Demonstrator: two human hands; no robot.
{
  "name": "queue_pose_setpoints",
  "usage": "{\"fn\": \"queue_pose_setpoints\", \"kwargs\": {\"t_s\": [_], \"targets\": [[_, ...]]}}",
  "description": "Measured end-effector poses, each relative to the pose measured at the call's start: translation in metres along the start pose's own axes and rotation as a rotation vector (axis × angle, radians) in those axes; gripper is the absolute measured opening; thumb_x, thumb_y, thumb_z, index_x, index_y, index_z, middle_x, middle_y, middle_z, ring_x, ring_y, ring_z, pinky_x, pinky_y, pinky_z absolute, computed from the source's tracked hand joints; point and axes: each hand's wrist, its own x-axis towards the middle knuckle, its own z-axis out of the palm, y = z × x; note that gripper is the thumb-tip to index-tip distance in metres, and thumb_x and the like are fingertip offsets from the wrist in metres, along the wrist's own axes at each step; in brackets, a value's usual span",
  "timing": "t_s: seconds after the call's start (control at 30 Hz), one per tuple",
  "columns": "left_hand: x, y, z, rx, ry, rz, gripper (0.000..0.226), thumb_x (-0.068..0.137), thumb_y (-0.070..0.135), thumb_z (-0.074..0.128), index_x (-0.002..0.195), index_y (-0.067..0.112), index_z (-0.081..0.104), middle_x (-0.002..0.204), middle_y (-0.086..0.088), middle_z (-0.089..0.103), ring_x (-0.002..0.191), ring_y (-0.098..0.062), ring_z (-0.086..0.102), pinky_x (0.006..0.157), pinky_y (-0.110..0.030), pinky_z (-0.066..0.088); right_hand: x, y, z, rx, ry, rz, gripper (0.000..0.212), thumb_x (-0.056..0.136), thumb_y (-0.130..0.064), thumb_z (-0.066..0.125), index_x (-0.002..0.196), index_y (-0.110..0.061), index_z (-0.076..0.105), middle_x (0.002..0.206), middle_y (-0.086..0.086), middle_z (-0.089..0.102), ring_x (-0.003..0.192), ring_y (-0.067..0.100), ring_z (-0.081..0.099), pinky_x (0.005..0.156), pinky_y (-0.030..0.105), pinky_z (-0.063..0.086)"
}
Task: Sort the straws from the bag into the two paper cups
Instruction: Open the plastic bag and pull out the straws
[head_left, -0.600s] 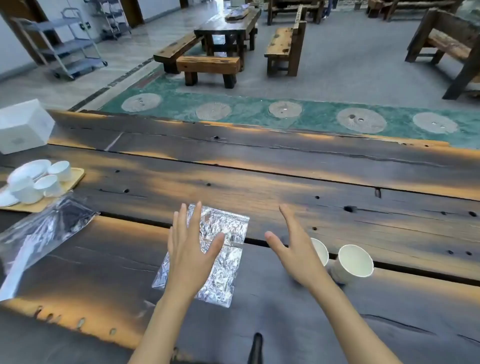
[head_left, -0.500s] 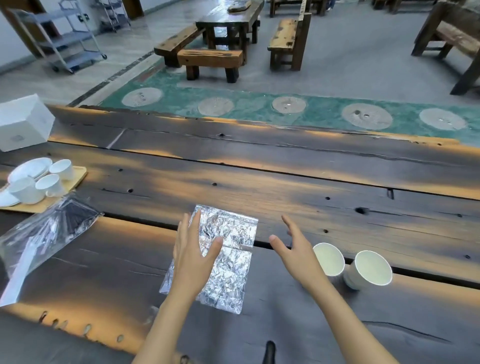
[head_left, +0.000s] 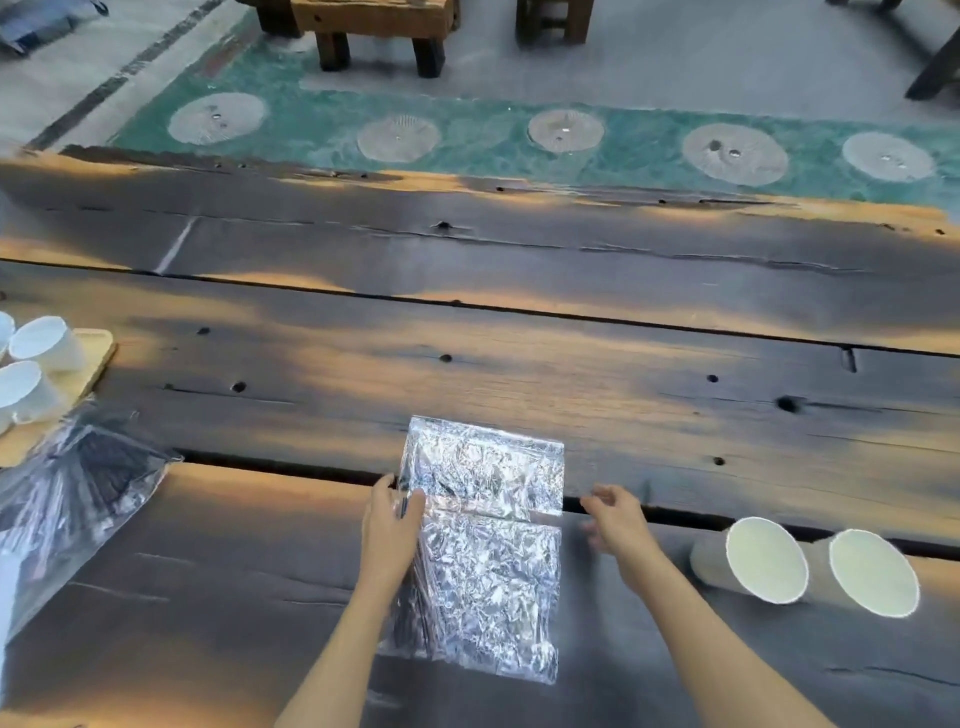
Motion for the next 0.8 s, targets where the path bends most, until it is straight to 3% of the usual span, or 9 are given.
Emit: {"fn": "queue_pose_setpoints", "kwargs": {"t_s": [0.07,0.2,0.3,0.43,0.5,0.57,0.63,0.7,0.8], "targets": [[0.024,0.000,0.001,-0.007,-0.014,-0.033,0.060,0.099,0.036,0.052,0.149,0.012,0.031,0.129,-0.005,0.049,0.122,-0.027,0.049,0.093,-0.036,0.039,0.014,-0.006,0.009,-0.009,0.008,0.033,0.023,0.098,-0.013,0.051,0.120,-0.009,0.052,0.112,0.009,0.058,0.087,0.025,0.058,0.064,0.032,0.047],[0.065,0.000,0.007,-0.040,-0.043,-0.106,0.061,0.099,0.035,0.052,0.150,0.010,0.030,0.144,-0.013,0.046,0.121,-0.026,0.050,0.095,-0.038,0.042,0.039,-0.016,0.024,-0.036,0.038,0.067,0.018,0.099,-0.014,0.048,0.117,-0.013,0.050,0.107,0.011,0.063,0.078,0.023,0.061,0.064,0.031,0.050],[0.083,0.002,0.012,-0.013,-0.052,-0.138,0.054,0.100,0.029,0.052,0.145,0.005,0.034,0.129,-0.013,0.055,0.103,-0.020,0.052,0.082,-0.032,0.039,0.051,-0.018,0.033,-0.088,0.058,0.103,0.013,0.100,-0.014,0.046,0.112,-0.011,0.050,0.100,0.011,0.064,0.060,0.020,0.062,0.053,0.027,0.050],[0.096,0.007,0.014,0.068,-0.033,-0.190,0.043,0.095,0.026,0.060,0.132,0.007,0.050,0.102,0.001,0.056,0.068,-0.003,0.049,0.054,-0.021,0.035,0.057,-0.013,0.043,-0.131,0.097,0.140,0.012,0.097,-0.018,0.048,0.088,-0.010,0.049,0.083,0.013,0.064,0.049,0.021,0.061,0.045,0.027,0.048],[0.099,0.008,0.014,0.124,-0.054,-0.184,0.030,0.093,0.024,0.062,0.121,0.012,0.057,0.083,0.007,0.054,0.066,-0.008,0.049,0.056,-0.022,0.037,0.055,-0.010,0.045,-0.136,0.105,0.156,0.013,0.096,-0.018,0.051,0.088,-0.010,0.047,0.074,0.012,0.064,0.047,0.022,0.061,0.038,0.023,0.044],[0.100,0.007,0.012,0.108,-0.084,-0.185,0.007,0.092,0.020,0.063,0.096,0.017,0.059,0.070,0.006,0.053,0.072,-0.018,0.051,0.064,-0.028,0.038,0.054,-0.007,0.046,-0.081,0.111,0.163,0.015,0.094,-0.017,0.056,0.086,-0.010,0.045,0.067,0.011,0.061,0.044,0.021,0.059,0.034,0.021,0.042],[0.097,0.005,0.010,0.029,-0.101,-0.173,0.017,0.089,0.015,0.065,0.075,0.013,0.057,0.066,-0.001,0.054,0.069,-0.021,0.050,0.061,-0.029,0.036,0.050,-0.007,0.043,0.039,0.112,0.132,0.014,0.091,-0.010,0.060,0.084,-0.009,0.048,0.063,0.009,0.057,0.037,0.016,0.051,0.035,0.021,0.036],[0.089,0.004,0.002,-0.050,-0.114,-0.175,0.019,0.088,0.011,0.066,0.072,0.008,0.056,0.066,-0.004,0.055,0.065,-0.020,0.049,0.057,-0.027,0.036,0.042,-0.011,0.037,0.134,0.111,0.046,0.006,0.090,-0.008,0.063,0.088,-0.008,0.058,0.065,0.005,0.056,0.044,0.012,0.045,0.042,0.024,0.035],[0.070,0.001,-0.013,-0.147,-0.181,-0.114,0.008,0.087,0.006,0.066,0.083,0.002,0.060,0.070,-0.009,0.062,0.070,-0.021,0.054,0.062,-0.028,0.041,0.019,-0.020,0.022,0.163,0.055,-0.116,0.004,0.089,-0.009,0.066,0.089,-0.009,0.070,0.066,-0.005,0.060,0.051,0.001,0.050,0.056,0.020,0.036]]}}
